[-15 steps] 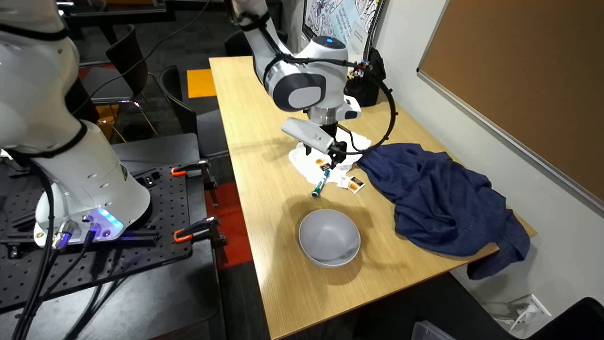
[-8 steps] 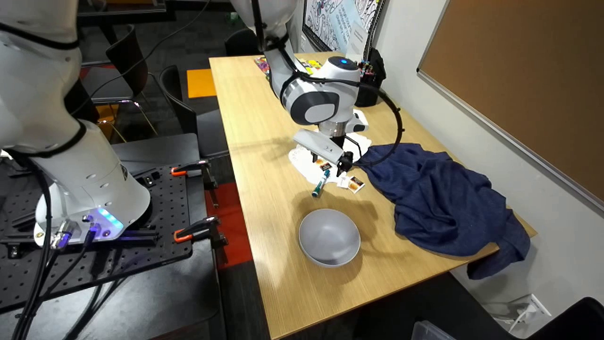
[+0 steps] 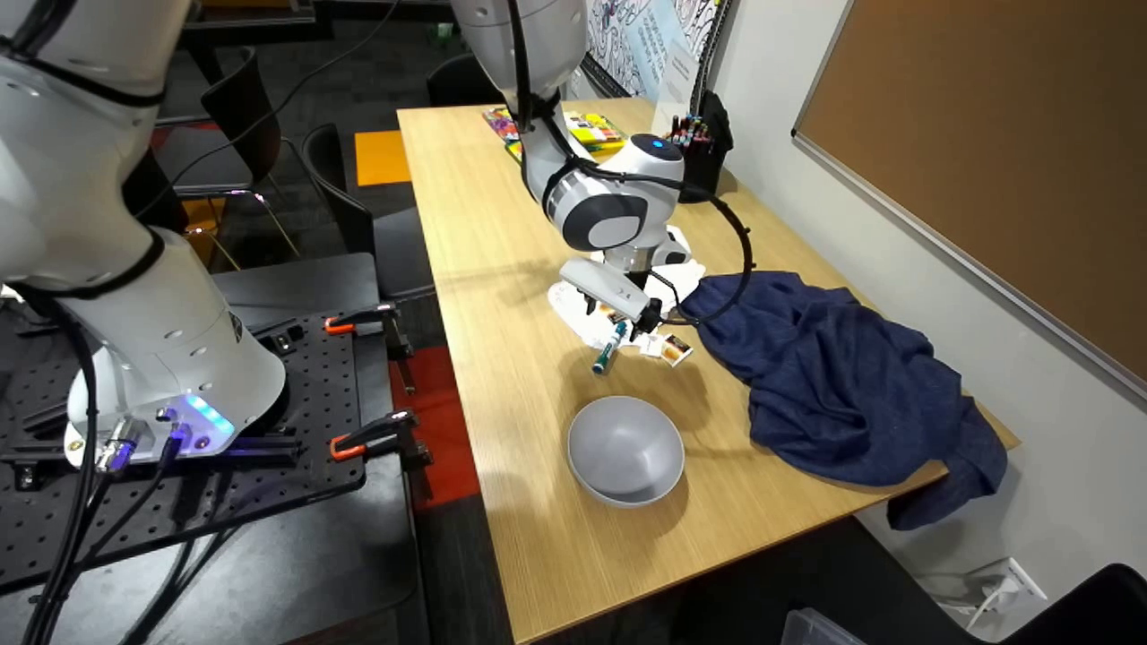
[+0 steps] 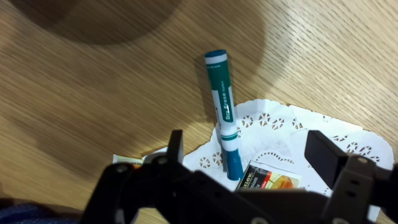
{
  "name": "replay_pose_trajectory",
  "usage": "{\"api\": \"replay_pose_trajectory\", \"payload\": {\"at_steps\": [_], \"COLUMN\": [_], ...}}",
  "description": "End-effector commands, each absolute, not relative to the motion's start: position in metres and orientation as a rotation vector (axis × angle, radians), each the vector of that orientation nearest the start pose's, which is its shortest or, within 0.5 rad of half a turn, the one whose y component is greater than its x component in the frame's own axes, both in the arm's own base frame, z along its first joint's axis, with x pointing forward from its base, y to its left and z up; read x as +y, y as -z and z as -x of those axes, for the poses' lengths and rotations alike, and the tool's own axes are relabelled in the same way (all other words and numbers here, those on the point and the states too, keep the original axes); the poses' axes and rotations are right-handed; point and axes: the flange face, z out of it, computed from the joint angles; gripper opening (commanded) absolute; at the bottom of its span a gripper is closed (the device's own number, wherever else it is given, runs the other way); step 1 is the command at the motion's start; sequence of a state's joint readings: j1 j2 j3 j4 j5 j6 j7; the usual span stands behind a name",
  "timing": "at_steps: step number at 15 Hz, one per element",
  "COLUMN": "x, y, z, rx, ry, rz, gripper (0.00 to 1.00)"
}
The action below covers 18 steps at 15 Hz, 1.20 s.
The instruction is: Pick up the pen from the table and put it in the grey bowl.
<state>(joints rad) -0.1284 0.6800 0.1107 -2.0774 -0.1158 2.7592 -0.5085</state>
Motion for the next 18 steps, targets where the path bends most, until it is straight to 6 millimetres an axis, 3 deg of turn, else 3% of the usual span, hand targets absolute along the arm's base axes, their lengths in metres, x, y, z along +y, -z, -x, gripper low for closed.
{"api": "replay_pose_trajectory", "payload": {"at_steps": [1, 5, 10, 18], "x": [-0.003, -0.004, -0.003, 0.005], "y": [-0.095, -0.099, -0.094, -0.065], "z": [-0.573, -0.575, -0.581, -0.583], "rx": [-0.882, -0.879, -0.999, -1.044], "ry": [0.020, 0.033, 0.068, 0.053], "rz": [2.991, 3.012, 3.085, 3.048], "gripper": [1.00, 1.00, 1.00, 1.00]}}
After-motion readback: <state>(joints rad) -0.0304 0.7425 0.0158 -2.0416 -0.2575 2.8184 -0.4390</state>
